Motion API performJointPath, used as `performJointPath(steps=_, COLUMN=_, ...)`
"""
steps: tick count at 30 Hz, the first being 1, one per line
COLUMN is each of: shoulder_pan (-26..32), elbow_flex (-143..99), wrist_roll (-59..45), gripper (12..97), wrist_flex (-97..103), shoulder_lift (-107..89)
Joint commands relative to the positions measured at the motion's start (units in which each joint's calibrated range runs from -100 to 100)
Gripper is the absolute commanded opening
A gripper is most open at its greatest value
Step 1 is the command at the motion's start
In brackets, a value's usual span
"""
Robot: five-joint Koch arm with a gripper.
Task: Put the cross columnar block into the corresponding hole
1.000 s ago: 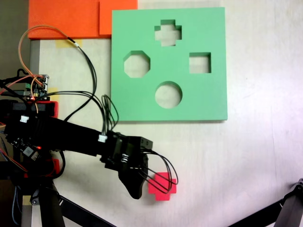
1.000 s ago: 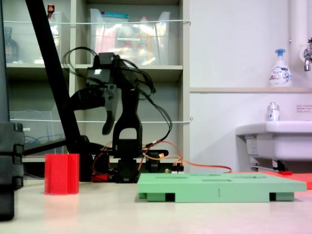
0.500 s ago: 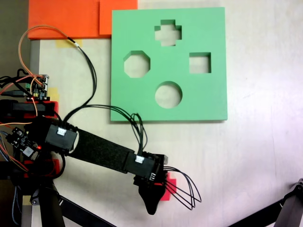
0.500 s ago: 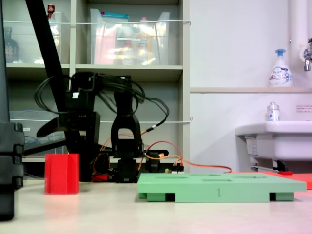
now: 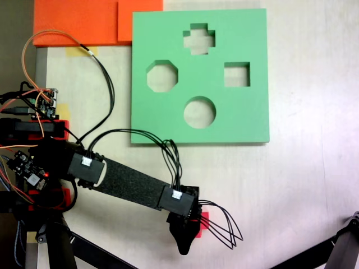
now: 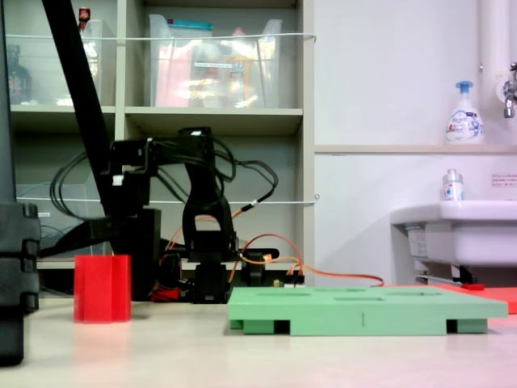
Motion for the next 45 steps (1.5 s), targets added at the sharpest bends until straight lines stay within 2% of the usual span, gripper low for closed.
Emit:
performJointPath(steps=1, shoulder_pan=-0.1, elbow_flex=4.5, wrist_roll=-1.2, gripper=95.6, wrist_flex=0.1, shoulder_lift=0.1)
performJointPath(steps=6, shoulder_pan=-0.1, elbow_flex=4.7, wrist_roll=-2.5, gripper=94.7, wrist_flex=0.1, shoulder_lift=1.4)
performJointPath(steps=9, shoulder_pan=-0.1, elbow_flex=4.6, wrist_roll=-2.5, gripper=85.8, wrist_flex=-0.1, shoulder_lift=1.4)
performJointPath(steps=12, shoulder_pan=-0.2, elbow_flex=4.5, wrist_roll=-2.5, gripper=73.2, wrist_flex=-1.1, shoulder_lift=1.5)
performJointPath(steps=16, shoulder_pan=-0.3, elbow_flex=4.5, wrist_roll=-2.4, gripper=70.9, wrist_flex=-2.6, shoulder_lift=2.8)
performJointPath(steps=17, shoulder_pan=-0.3, elbow_flex=4.5, wrist_roll=-2.4, gripper=66.5, wrist_flex=-3.2, shoulder_lift=3.2)
performJointPath(steps=19, shoulder_pan=-0.7, elbow_flex=4.2, wrist_roll=-2.4, gripper=49.5, wrist_flex=-4.1, shoulder_lift=3.7)
performJointPath(steps=20, shoulder_pan=-0.7, elbow_flex=3.9, wrist_roll=-2.4, gripper=46.6, wrist_flex=-4.2, shoulder_lift=4.2)
performJointPath(steps=35, shoulder_pan=-0.8, elbow_flex=3.0, wrist_roll=-2.2, gripper=43.0, wrist_flex=-10.9, shoulder_lift=2.6)
performJointPath(steps=45, shoulder_pan=2.4, elbow_flex=3.1, wrist_roll=3.7, gripper=42.9, wrist_flex=-15.9, shoulder_lift=-22.1)
